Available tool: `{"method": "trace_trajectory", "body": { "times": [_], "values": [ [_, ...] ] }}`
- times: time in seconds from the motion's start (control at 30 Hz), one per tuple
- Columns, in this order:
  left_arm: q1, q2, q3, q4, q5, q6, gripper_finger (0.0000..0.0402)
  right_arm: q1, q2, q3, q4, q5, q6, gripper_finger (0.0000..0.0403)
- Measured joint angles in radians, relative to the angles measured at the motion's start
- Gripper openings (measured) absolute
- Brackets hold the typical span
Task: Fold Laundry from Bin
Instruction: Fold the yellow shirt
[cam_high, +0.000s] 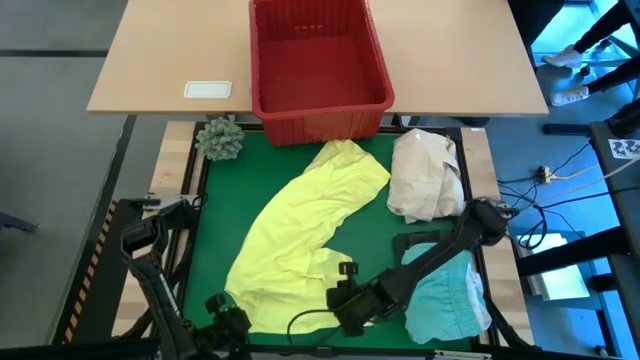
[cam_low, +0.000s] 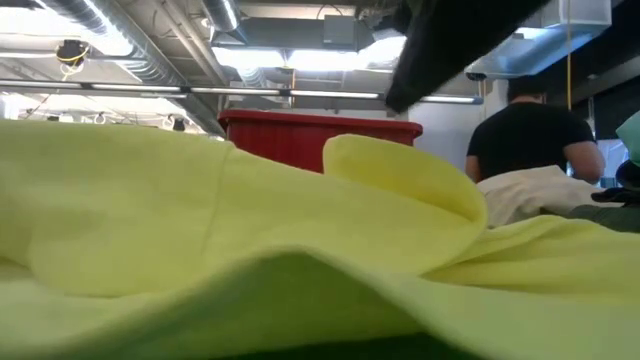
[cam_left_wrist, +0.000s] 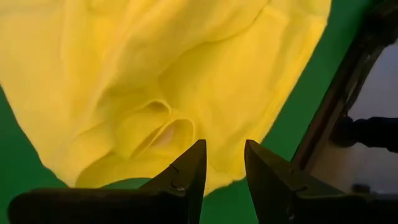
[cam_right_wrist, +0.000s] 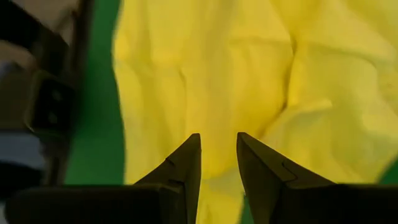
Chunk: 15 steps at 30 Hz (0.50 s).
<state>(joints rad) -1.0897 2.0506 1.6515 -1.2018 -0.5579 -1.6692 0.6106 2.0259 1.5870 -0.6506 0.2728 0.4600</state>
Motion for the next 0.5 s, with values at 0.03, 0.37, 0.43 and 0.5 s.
{"method": "trace_trajectory", "body": {
  "times": [0.03,0.37,0.43,0.5],
  "values": [
    [0.001,0.000,-0.004,0.001,-0.001,-0.001,0.0104,-0.001,-0.023,-0.041,0.065,-0.002,0.003,0.0104],
    [0.042,0.007,-0.069,0.023,0.090,-0.001,0.0143,-0.011,-0.110,-0.234,0.354,0.022,0.005,0.0104],
    [0.046,0.007,-0.083,0.045,0.114,-0.003,0.0158,-0.015,-0.104,-0.244,0.360,0.012,0.007,0.0108],
    [0.051,0.007,-0.094,0.071,0.120,-0.003,0.0174,-0.016,-0.103,-0.251,0.357,0.006,0.011,0.0120]
  ]
}}
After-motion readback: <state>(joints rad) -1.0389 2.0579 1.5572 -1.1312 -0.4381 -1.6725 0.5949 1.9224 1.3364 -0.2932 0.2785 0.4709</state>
